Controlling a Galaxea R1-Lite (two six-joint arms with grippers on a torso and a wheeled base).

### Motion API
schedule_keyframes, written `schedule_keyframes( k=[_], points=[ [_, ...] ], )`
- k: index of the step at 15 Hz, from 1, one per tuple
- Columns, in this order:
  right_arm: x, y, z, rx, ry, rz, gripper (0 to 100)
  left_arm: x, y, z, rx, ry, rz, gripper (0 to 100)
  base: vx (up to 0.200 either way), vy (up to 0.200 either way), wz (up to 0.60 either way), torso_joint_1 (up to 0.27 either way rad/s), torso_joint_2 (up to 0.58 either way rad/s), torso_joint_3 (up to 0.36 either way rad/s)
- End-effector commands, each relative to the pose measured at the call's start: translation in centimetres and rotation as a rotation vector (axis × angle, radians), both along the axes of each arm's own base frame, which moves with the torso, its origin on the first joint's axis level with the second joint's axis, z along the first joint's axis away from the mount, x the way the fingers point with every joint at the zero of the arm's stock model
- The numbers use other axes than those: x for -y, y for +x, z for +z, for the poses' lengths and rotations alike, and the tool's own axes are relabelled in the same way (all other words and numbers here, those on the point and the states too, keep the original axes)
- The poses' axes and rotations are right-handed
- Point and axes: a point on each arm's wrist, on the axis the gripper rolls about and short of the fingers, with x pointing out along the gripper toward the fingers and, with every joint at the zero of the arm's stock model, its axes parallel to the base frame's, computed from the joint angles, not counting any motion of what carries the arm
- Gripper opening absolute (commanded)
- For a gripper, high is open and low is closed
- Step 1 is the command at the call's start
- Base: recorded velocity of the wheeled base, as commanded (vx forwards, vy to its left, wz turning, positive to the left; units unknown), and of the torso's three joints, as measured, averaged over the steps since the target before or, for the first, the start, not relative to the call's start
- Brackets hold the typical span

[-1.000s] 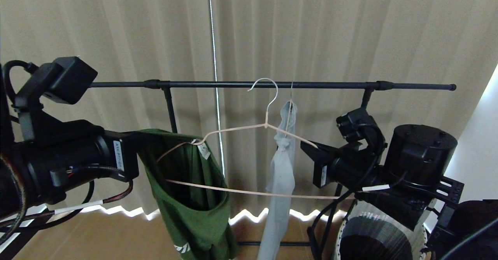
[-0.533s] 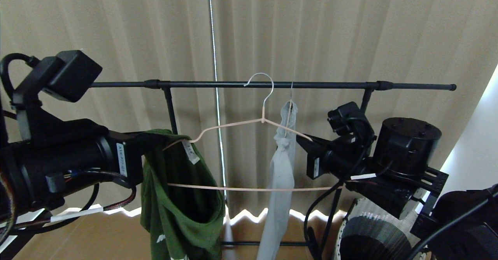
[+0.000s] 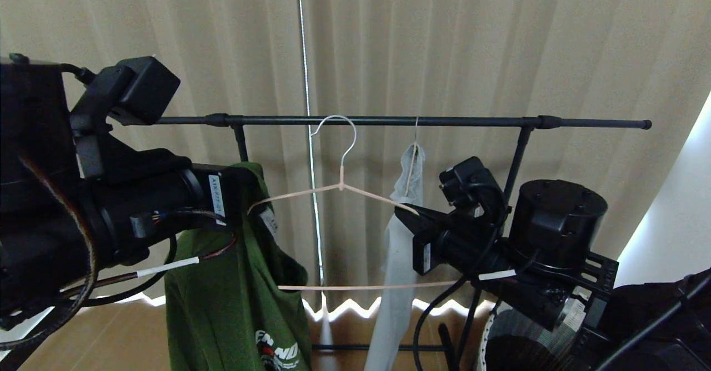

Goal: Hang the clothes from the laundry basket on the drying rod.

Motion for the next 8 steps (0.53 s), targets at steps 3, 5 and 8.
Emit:
schedule_keyframes(
  k=[3,5,8],
  points=[
    [-1.8,-1.9,-0.2,-0.056,0.051,0.068,0,0.7,1.0,-0.2,0.038,-0.022,0.021,0,0.0,0.0,0.0,0.0,0.0,0.0],
    [-2.1,-2.1,-0.4,-0.07,0.054,0.08,0,0.8,0.9,-0.2,0.044,-0.027,0.013,0,0.0,0.0,0.0,0.0,0.0,0.0],
    [-2.8,-1.9,-1.3,-0.099,0.051,0.082,0,1.4,0.4,0.0,0.05,-0.039,-0.023,0,0.0,0.0,0.0,0.0,0.0,0.0]
  ],
)
